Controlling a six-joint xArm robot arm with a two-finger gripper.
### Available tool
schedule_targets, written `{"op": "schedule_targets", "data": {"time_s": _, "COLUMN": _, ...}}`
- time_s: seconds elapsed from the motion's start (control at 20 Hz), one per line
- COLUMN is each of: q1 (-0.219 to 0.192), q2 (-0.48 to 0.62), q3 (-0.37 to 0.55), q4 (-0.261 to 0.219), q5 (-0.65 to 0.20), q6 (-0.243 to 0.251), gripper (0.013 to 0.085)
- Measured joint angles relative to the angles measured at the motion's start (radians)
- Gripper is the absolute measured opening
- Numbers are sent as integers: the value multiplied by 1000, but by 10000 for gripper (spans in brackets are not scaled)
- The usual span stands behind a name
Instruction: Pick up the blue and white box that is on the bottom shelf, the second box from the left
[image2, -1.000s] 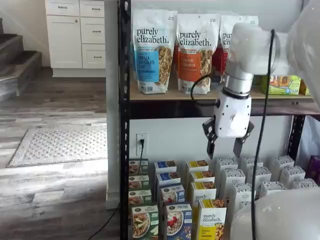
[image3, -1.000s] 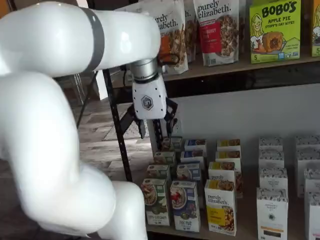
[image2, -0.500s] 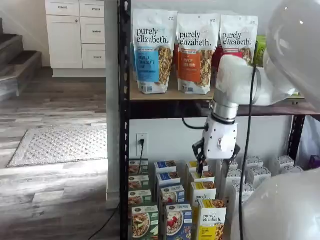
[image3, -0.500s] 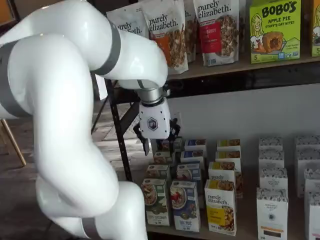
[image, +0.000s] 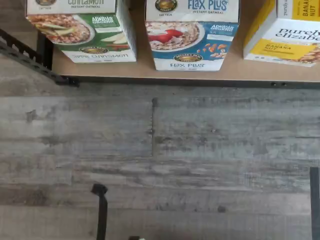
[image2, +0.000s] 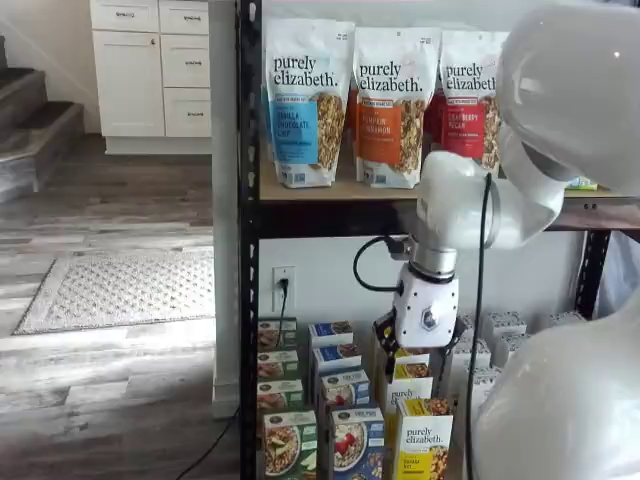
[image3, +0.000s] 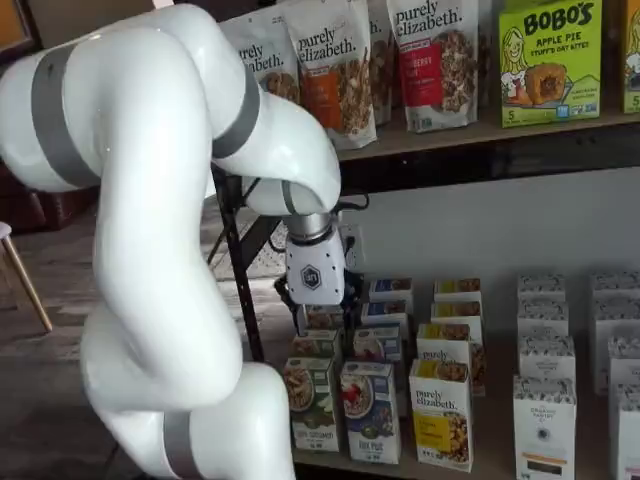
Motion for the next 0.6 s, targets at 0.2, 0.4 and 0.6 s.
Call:
{"op": "schedule_targets", "data": {"time_s": 0.2, "q1": 10, "q2": 54, "q3": 4, "q4": 1, "q5": -70, "q6": 5, "gripper": 850}}
{"op": "schedule_targets", "data": {"time_s": 0.4, "q1": 32, "q2": 97, "q3": 16, "q4": -2, "q5": -154, "q6": 25, "gripper": 850}}
{"op": "schedule_targets", "data": {"time_s": 0.6, "q1": 62, "q2": 128, "q3": 22, "q4": -13, "q5": -216, "q6": 60, "gripper": 850}}
